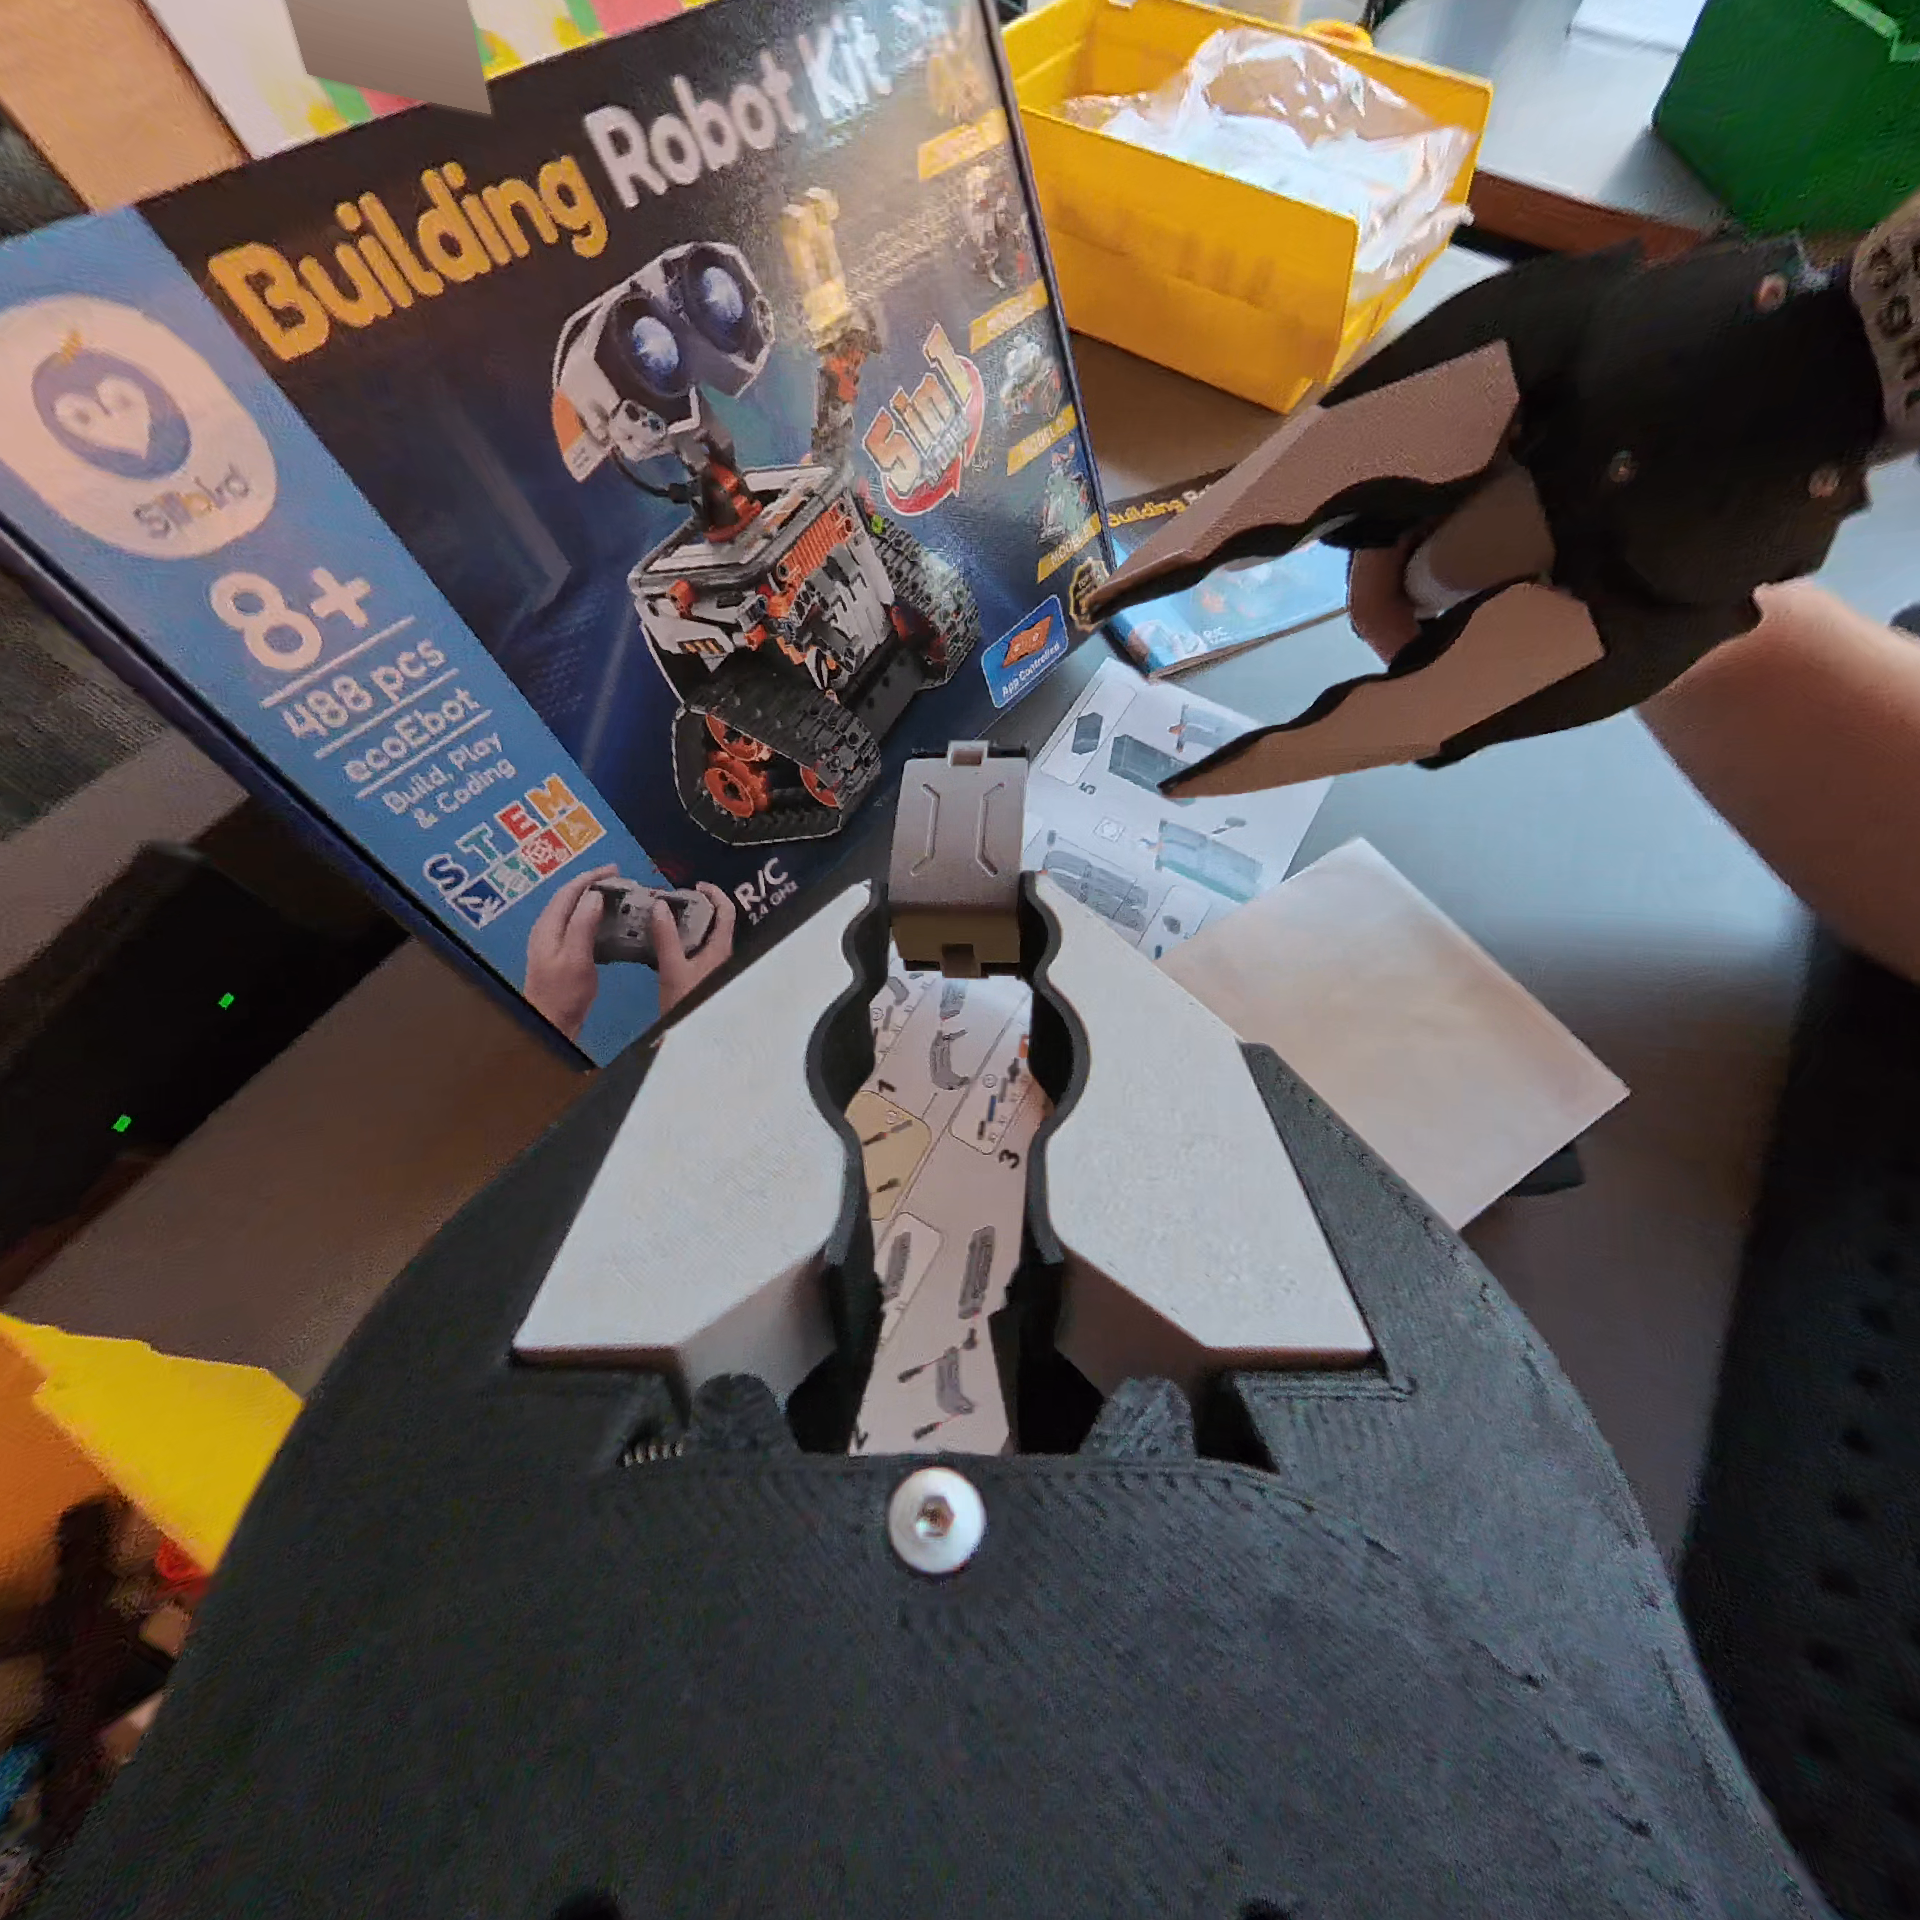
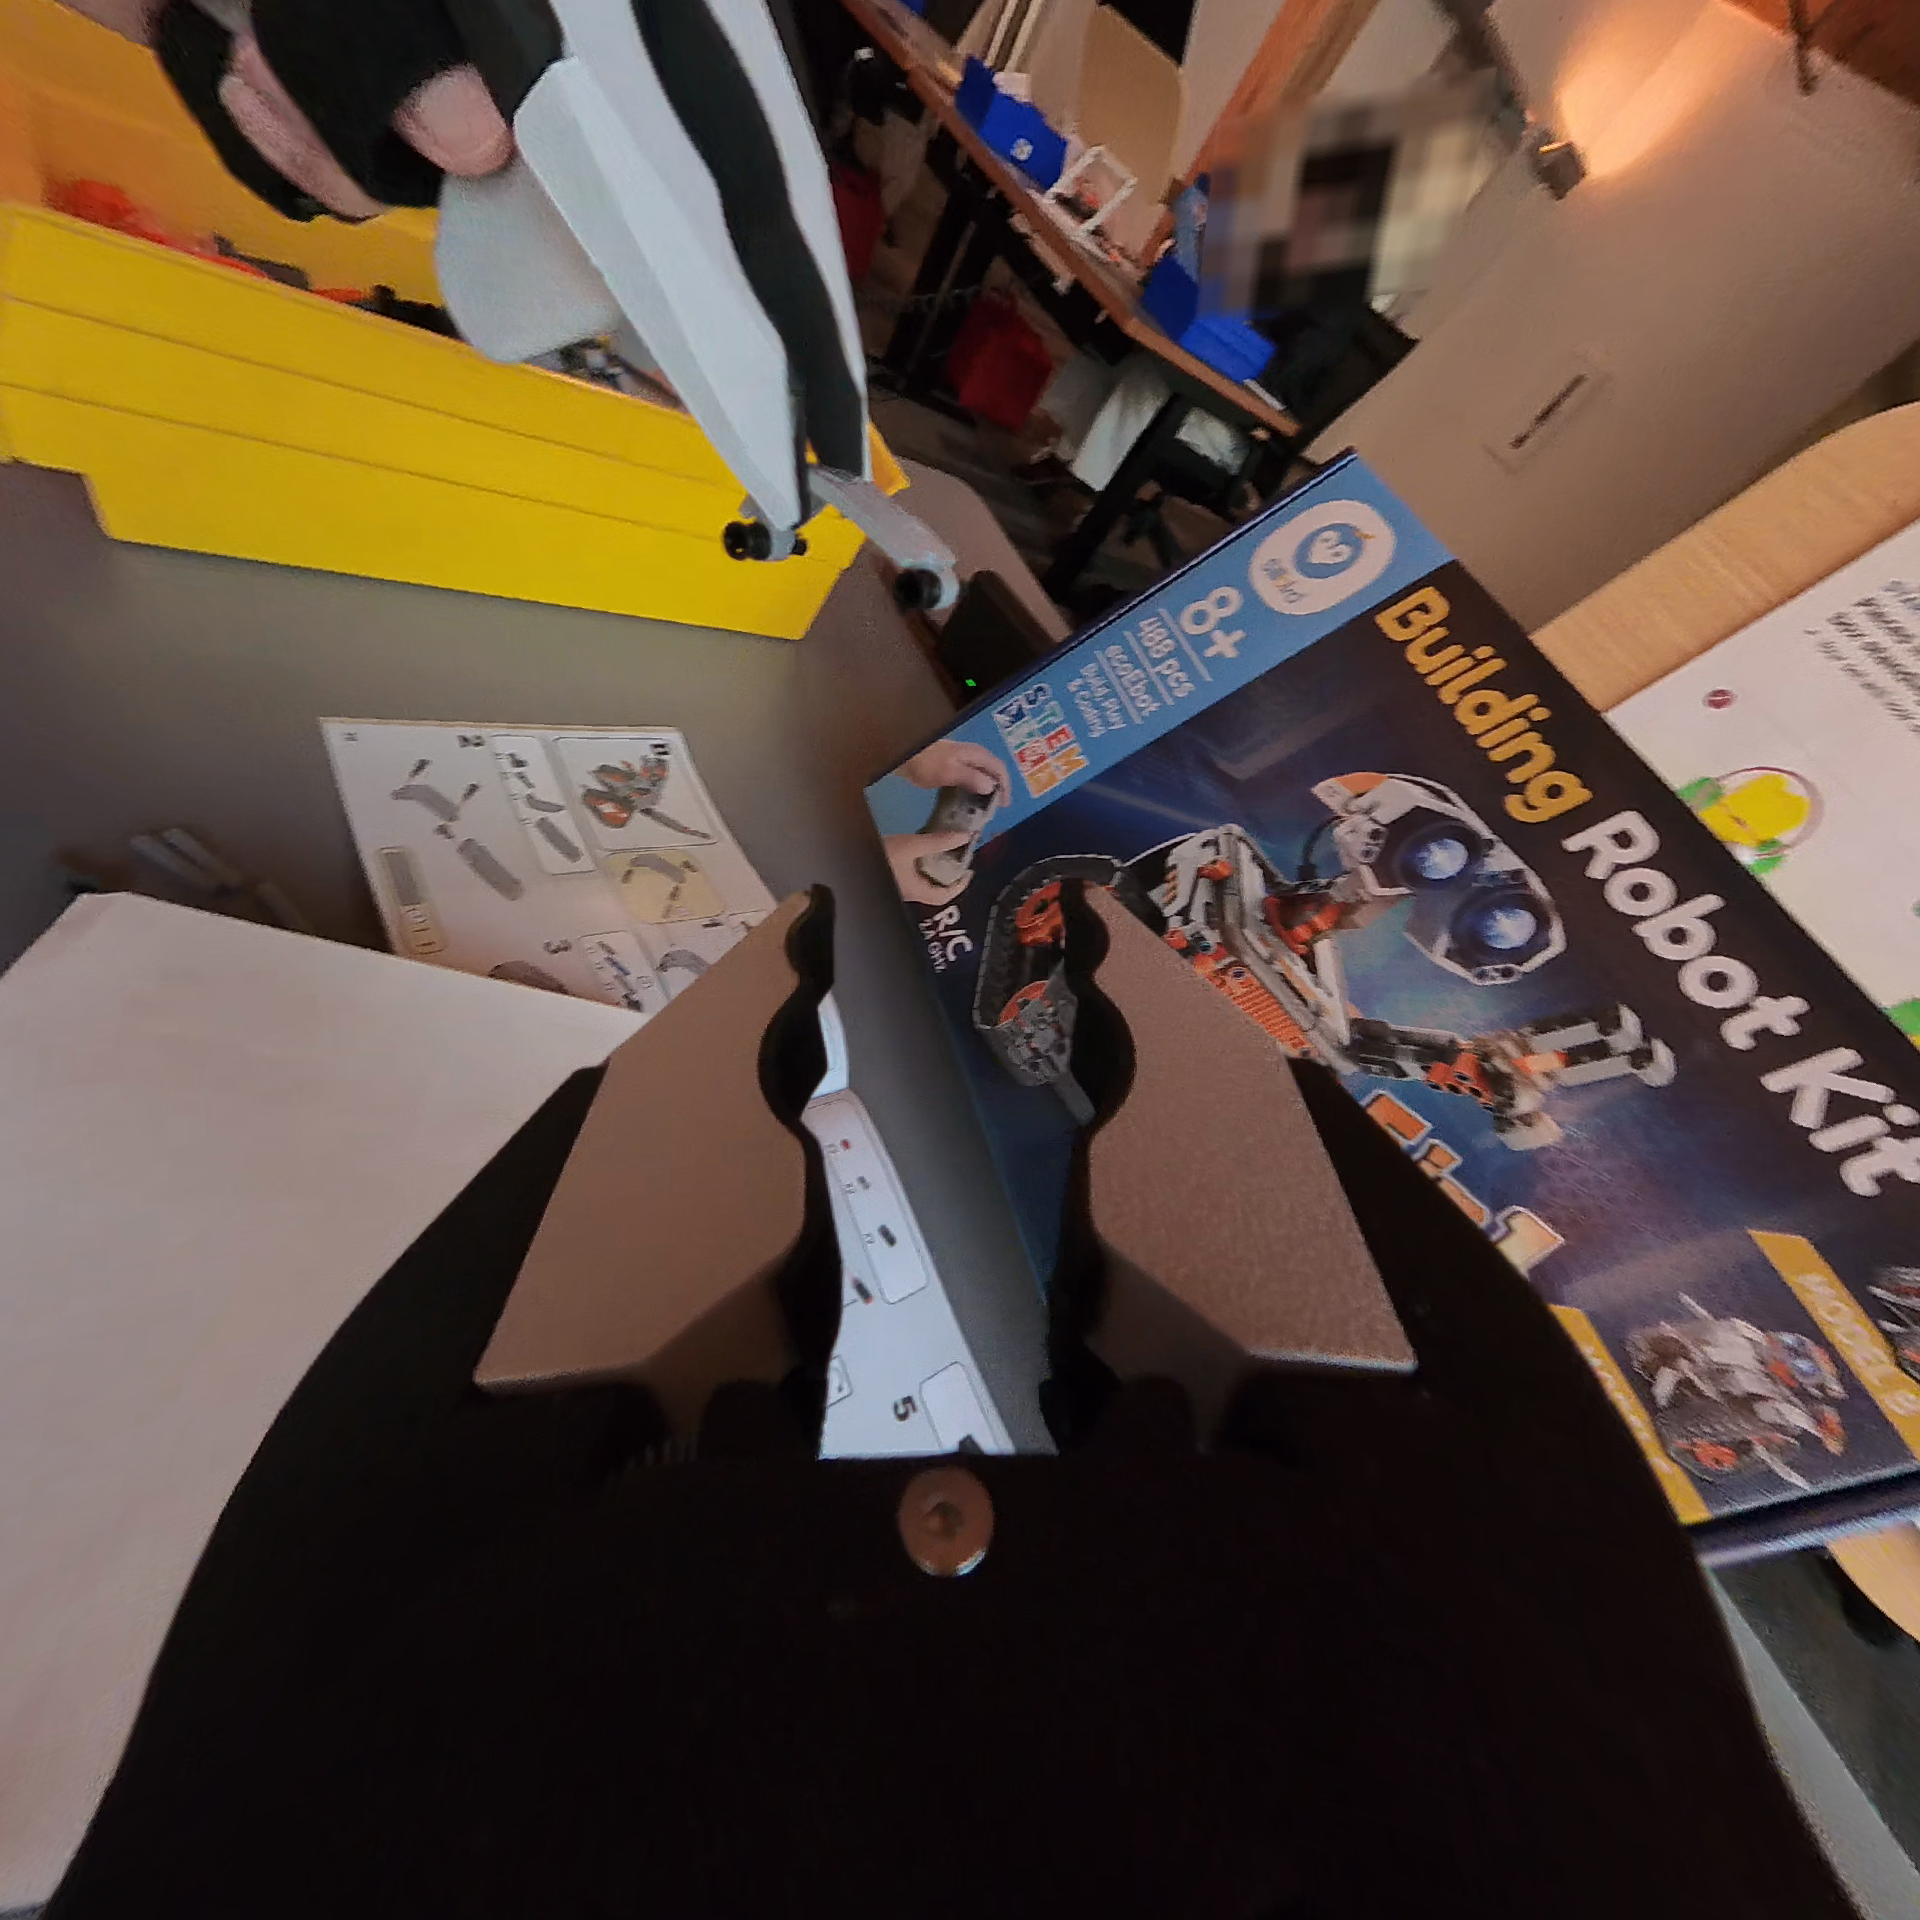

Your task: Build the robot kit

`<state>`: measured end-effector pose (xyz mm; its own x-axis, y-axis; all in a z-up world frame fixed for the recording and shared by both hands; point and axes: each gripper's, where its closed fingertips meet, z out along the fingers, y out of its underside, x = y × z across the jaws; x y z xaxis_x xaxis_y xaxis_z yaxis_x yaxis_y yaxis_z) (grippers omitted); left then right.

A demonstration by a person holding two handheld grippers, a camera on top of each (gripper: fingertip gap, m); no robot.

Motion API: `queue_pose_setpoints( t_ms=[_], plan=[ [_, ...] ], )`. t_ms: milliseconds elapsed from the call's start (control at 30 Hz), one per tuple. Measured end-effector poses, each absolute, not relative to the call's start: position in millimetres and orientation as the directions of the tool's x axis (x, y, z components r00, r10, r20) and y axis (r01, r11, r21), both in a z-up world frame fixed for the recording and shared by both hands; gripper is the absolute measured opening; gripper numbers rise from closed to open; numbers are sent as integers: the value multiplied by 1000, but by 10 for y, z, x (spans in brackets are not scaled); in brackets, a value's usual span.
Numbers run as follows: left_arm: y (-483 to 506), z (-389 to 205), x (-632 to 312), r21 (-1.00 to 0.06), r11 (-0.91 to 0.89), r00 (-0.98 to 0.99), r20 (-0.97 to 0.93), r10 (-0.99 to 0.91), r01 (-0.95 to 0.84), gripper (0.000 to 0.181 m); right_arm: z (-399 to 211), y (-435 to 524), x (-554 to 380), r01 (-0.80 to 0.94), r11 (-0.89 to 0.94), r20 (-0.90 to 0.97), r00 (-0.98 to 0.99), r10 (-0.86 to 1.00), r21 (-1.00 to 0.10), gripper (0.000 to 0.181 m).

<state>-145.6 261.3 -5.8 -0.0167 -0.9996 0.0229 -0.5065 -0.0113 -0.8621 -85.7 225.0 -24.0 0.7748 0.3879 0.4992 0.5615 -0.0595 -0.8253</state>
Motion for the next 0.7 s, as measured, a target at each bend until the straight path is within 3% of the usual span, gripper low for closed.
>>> queue_pose_setpoints(
  t_ms=[133, 233, 433, 700],
  plan=[
    [2662, -140, -1467, -843, -98, 12, 108, -994, -529, 23, -187, 2282, -820, 607, -44, 567, 764, 310, -794, 34],
    [2646, -202, -1460, -834, -40, -18, 60, -998, -550, 23, -199, 2300, -815, 660, -57, 626, 733, 266, -749, 25],
    [2566, -249, -1426, -815, 90, -74, -58, -996, -572, 23, -200, 2323, -965, 606, -43, 572, 770, 284, -794, 22],
    [2471, -236, -1370, -816, 6, -71, 43, -997, -578, 23, -195, 2330, -1174, 692, 7, 670, 695, 260, -722, 23]
  ],
)
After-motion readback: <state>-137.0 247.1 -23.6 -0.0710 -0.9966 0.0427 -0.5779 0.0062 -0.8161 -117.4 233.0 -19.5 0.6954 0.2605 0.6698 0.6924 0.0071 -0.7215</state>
